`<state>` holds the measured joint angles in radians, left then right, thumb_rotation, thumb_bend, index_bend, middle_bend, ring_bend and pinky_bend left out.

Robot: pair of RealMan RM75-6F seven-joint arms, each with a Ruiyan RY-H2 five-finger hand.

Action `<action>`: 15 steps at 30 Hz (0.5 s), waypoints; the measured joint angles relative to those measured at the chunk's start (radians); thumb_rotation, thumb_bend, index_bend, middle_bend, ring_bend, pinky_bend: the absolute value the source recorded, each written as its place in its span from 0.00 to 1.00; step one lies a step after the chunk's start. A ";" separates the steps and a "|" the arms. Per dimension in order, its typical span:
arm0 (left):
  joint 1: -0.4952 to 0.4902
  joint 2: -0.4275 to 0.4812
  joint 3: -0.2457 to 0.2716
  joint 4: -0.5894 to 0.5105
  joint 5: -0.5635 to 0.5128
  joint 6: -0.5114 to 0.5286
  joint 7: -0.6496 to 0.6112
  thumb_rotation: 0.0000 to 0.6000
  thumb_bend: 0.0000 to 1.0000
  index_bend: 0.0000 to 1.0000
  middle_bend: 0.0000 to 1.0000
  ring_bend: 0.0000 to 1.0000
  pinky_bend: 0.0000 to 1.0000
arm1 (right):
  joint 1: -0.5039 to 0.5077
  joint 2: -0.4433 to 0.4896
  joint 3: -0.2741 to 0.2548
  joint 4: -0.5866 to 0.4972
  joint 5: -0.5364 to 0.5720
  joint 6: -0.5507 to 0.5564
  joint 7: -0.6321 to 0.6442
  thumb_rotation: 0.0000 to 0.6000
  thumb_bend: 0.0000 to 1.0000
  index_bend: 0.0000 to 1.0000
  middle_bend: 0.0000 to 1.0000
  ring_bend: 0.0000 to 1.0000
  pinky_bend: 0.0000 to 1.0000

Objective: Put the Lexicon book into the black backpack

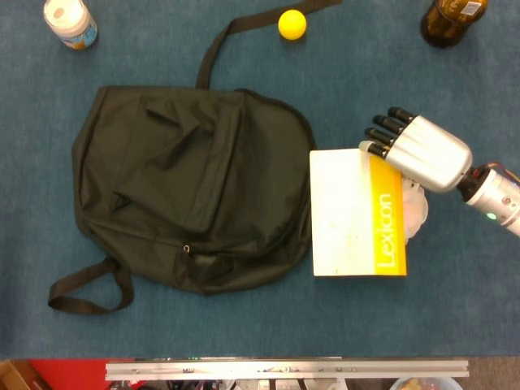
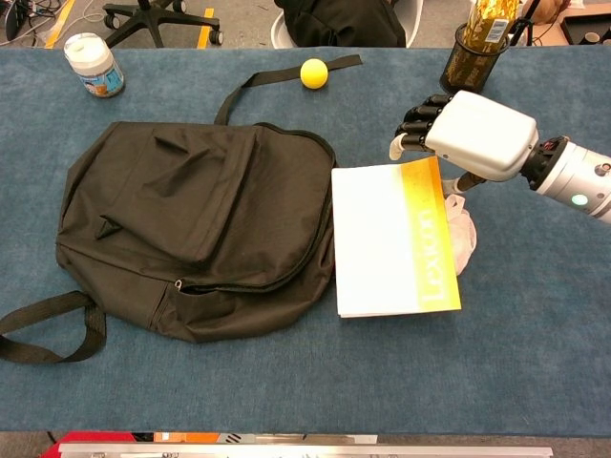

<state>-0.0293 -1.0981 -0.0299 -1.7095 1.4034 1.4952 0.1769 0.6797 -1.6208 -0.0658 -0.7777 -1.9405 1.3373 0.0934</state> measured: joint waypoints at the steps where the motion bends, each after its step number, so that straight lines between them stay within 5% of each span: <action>1: 0.000 0.000 0.000 0.000 -0.001 0.000 0.000 1.00 0.18 0.07 0.14 0.15 0.17 | 0.002 -0.005 -0.004 0.010 -0.004 0.008 0.002 1.00 0.14 0.38 0.40 0.28 0.31; 7: -0.001 0.001 -0.003 -0.002 -0.004 -0.003 -0.002 1.00 0.18 0.07 0.14 0.15 0.17 | 0.013 -0.039 -0.039 0.078 -0.030 0.049 0.022 1.00 0.15 0.39 0.40 0.28 0.31; 15: 0.001 0.007 0.003 -0.010 0.002 -0.008 -0.008 1.00 0.18 0.07 0.14 0.15 0.17 | 0.022 -0.083 -0.072 0.156 -0.040 0.087 0.070 1.00 0.38 0.50 0.43 0.28 0.31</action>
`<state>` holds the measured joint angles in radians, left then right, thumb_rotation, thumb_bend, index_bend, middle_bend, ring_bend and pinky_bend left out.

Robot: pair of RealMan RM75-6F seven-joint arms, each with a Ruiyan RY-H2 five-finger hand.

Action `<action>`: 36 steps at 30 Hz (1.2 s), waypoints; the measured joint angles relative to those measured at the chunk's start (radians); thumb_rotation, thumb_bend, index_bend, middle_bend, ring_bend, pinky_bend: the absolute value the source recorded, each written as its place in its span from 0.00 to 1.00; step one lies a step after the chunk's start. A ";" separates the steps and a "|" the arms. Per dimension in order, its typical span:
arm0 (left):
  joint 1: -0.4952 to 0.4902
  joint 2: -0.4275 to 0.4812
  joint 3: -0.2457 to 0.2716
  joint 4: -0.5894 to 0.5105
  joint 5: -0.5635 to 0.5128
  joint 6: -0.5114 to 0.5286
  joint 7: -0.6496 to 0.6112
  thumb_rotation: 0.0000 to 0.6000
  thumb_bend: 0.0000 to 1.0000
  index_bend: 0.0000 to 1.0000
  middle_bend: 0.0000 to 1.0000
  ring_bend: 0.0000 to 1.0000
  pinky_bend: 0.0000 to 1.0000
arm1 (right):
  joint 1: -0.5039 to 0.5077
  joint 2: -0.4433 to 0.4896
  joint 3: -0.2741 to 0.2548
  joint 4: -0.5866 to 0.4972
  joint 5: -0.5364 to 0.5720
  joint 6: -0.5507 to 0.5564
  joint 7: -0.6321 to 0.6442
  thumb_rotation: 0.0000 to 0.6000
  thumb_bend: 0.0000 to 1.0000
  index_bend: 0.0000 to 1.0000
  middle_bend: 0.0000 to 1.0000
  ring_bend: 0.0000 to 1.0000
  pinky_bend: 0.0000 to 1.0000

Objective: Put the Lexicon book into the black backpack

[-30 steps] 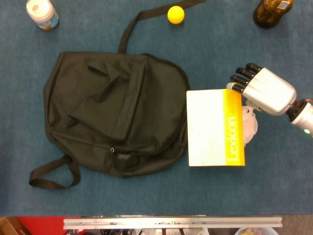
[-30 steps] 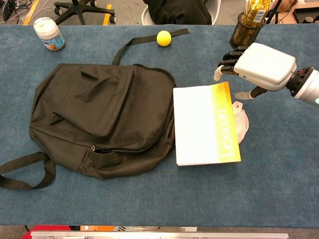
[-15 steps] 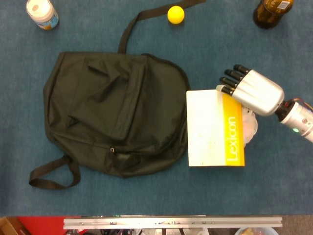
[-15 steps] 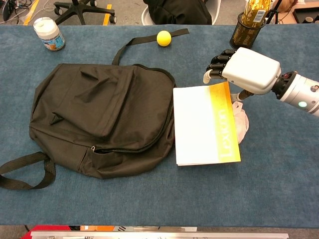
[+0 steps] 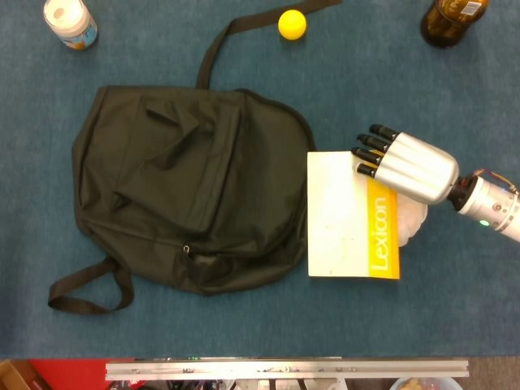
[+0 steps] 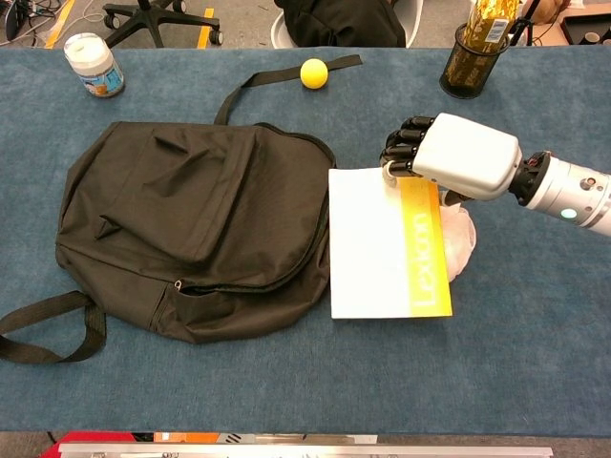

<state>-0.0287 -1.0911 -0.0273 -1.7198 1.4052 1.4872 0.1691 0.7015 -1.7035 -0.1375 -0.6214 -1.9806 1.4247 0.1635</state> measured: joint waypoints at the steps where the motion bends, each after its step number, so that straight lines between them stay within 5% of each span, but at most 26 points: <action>1: 0.000 0.000 0.000 0.000 0.001 0.000 -0.001 1.00 0.18 0.07 0.14 0.15 0.17 | 0.000 -0.003 0.000 0.006 0.001 0.003 0.003 1.00 0.39 0.50 0.43 0.28 0.31; 15: -0.008 0.017 0.000 -0.007 -0.004 -0.023 -0.013 1.00 0.18 0.07 0.14 0.15 0.17 | -0.011 -0.054 0.016 0.096 0.071 0.058 0.075 1.00 0.44 0.60 0.49 0.27 0.31; 23: -0.036 0.034 -0.018 -0.006 -0.004 -0.044 -0.011 1.00 0.18 0.07 0.14 0.15 0.17 | -0.031 -0.079 0.044 0.115 0.116 0.104 0.081 1.00 0.37 0.71 0.60 0.35 0.36; 36: -0.130 0.068 -0.043 0.009 0.007 -0.155 0.002 1.00 0.18 0.07 0.14 0.15 0.17 | -0.065 -0.079 0.146 0.135 0.216 0.263 0.075 1.00 0.35 0.78 0.69 0.44 0.44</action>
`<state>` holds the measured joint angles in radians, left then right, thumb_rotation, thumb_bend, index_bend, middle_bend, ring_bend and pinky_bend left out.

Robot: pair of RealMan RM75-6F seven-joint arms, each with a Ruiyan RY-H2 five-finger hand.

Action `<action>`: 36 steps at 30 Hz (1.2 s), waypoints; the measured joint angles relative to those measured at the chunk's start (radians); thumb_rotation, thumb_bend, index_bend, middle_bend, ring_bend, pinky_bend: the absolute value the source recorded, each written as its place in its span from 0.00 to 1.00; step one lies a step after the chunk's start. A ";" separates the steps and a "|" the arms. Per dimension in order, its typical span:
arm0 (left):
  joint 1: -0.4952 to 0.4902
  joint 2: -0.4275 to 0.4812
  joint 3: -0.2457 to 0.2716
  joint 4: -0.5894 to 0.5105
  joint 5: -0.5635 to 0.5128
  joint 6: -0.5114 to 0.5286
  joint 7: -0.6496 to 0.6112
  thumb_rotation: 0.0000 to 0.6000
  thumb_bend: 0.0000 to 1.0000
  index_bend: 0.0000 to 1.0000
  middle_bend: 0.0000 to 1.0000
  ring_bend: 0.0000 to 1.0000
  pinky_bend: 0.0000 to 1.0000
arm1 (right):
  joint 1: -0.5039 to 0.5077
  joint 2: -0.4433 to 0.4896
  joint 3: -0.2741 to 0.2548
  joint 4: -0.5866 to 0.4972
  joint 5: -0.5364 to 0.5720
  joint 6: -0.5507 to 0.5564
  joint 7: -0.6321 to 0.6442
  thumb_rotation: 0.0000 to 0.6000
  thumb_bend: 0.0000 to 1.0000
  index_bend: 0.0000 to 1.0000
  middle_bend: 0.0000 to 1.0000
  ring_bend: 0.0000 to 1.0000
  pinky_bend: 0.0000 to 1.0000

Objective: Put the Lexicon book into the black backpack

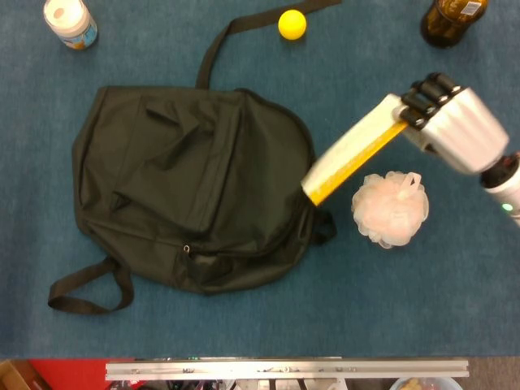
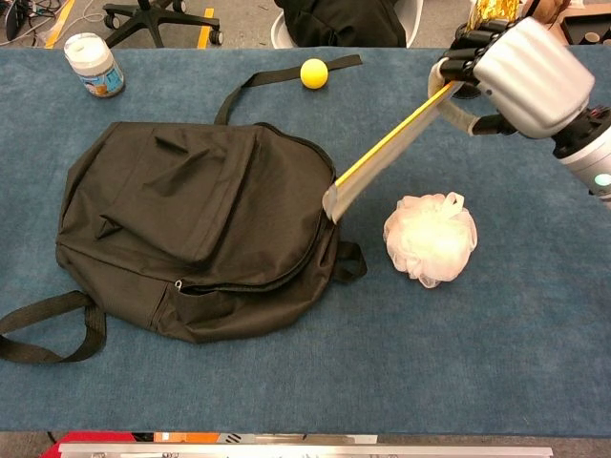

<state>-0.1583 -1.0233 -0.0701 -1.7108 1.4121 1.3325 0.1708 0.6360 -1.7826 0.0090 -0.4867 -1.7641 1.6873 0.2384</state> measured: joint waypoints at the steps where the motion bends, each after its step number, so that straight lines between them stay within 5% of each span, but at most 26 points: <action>1: -0.008 0.003 -0.001 0.001 0.003 -0.011 -0.001 1.00 0.18 0.07 0.14 0.15 0.17 | -0.002 0.010 0.009 -0.006 0.007 0.014 -0.004 1.00 0.35 0.78 0.69 0.45 0.44; 17: -0.167 0.041 0.032 0.006 0.119 -0.231 -0.120 1.00 0.18 0.07 0.14 0.15 0.17 | -0.017 0.164 0.061 -0.194 0.045 0.077 -0.122 1.00 0.35 0.79 0.72 0.47 0.45; 36: -0.342 -0.061 0.087 -0.044 0.287 -0.381 -0.138 1.00 0.18 0.07 0.13 0.15 0.17 | -0.090 0.296 0.097 -0.322 0.091 0.075 -0.204 1.00 0.35 0.79 0.72 0.48 0.45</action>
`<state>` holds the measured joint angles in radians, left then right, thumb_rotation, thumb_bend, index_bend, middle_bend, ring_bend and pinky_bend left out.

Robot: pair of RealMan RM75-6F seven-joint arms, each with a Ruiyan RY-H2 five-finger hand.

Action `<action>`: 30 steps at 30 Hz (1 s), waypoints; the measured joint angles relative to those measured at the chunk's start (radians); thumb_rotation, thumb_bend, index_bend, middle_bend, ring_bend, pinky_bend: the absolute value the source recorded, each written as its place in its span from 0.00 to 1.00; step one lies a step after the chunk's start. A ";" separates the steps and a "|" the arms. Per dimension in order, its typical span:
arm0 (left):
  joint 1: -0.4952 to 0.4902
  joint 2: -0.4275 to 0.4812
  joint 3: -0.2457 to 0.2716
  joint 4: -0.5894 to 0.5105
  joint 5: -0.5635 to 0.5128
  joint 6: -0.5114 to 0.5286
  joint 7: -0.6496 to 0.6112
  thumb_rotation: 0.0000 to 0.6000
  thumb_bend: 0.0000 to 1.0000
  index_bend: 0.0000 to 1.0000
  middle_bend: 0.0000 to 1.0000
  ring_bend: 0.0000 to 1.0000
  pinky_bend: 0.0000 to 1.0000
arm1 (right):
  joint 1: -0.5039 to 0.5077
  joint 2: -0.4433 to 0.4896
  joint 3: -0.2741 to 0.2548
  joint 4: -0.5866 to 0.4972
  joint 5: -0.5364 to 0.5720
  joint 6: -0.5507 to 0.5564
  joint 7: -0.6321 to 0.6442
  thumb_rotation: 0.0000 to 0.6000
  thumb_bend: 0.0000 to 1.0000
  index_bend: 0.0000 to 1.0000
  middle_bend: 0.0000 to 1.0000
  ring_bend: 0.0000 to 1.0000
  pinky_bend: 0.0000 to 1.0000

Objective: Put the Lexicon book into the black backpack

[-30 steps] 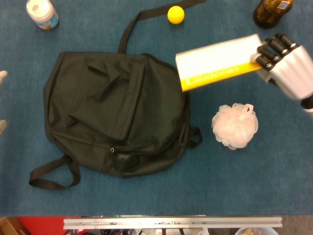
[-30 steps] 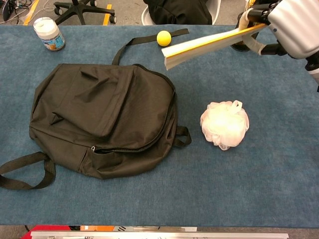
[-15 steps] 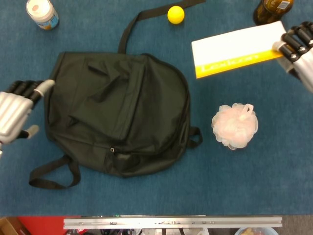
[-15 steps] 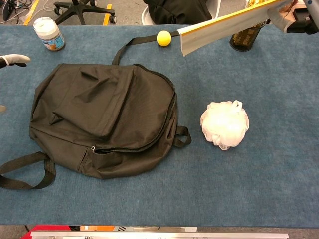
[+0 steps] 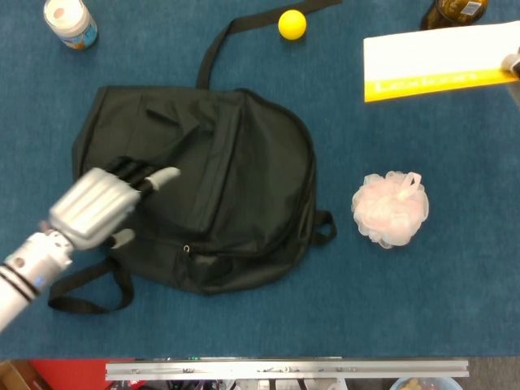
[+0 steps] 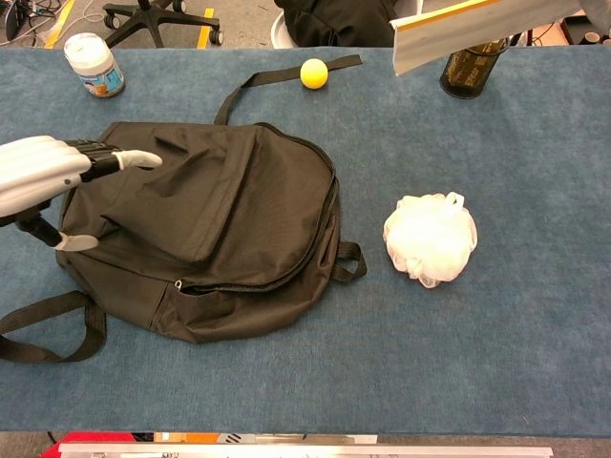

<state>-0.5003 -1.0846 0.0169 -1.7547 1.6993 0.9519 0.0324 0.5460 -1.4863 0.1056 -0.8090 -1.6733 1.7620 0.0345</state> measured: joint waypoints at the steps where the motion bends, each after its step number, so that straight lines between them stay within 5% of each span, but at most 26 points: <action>1: -0.010 -0.010 -0.003 -0.002 0.000 -0.008 0.001 1.00 0.18 0.07 0.13 0.15 0.17 | -0.001 0.001 0.001 0.000 0.001 0.000 0.000 1.00 0.35 0.79 0.72 0.48 0.46; 15: -0.152 -0.184 -0.043 -0.002 -0.048 -0.135 0.018 1.00 0.18 0.04 0.07 0.09 0.17 | -0.018 0.005 0.013 0.015 0.009 -0.009 0.012 1.00 0.35 0.79 0.72 0.48 0.45; 30: -0.246 -0.378 -0.064 0.044 -0.216 -0.245 0.181 1.00 0.18 0.00 0.00 0.01 0.12 | -0.033 -0.007 0.020 0.052 0.015 -0.008 0.044 1.00 0.35 0.79 0.72 0.48 0.46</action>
<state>-0.7464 -1.4629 -0.0473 -1.7112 1.4829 0.7066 0.2138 0.5132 -1.4929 0.1259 -0.7568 -1.6580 1.7540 0.0784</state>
